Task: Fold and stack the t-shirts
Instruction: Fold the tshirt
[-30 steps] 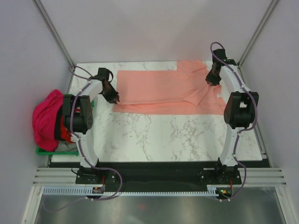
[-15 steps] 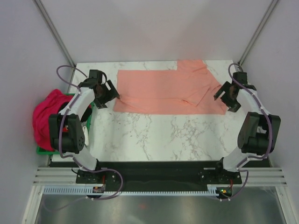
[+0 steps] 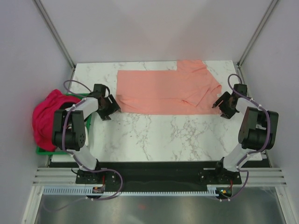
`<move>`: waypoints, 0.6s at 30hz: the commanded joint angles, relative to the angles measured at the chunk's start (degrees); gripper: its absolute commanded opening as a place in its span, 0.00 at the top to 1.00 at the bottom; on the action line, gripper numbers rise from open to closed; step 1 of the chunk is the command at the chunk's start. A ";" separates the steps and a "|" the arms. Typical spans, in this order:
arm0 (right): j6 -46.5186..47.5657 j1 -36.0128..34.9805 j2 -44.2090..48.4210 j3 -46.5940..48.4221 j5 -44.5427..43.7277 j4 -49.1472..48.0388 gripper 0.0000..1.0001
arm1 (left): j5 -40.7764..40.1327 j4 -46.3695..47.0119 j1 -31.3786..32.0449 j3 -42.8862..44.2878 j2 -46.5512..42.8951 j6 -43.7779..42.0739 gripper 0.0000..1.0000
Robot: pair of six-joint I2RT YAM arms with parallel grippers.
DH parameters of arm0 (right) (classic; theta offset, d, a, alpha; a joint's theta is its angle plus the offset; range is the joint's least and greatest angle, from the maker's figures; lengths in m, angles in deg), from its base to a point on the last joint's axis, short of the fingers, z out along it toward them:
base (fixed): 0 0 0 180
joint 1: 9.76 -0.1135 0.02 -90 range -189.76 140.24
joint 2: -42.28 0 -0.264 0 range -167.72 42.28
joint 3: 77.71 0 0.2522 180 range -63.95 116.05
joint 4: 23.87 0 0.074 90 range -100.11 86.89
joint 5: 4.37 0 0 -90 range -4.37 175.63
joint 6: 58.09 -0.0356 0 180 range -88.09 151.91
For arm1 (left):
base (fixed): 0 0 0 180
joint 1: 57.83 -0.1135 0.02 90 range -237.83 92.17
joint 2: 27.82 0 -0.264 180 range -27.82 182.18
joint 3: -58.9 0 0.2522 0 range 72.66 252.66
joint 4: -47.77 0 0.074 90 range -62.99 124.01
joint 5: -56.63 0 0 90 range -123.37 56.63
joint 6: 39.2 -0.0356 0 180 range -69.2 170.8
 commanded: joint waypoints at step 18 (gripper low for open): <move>0.26 -0.13 -7.16 17.05 1.57 3.74 1.00 | -2.44 -1.43 0.01 19.58 7.14 7.27 0.98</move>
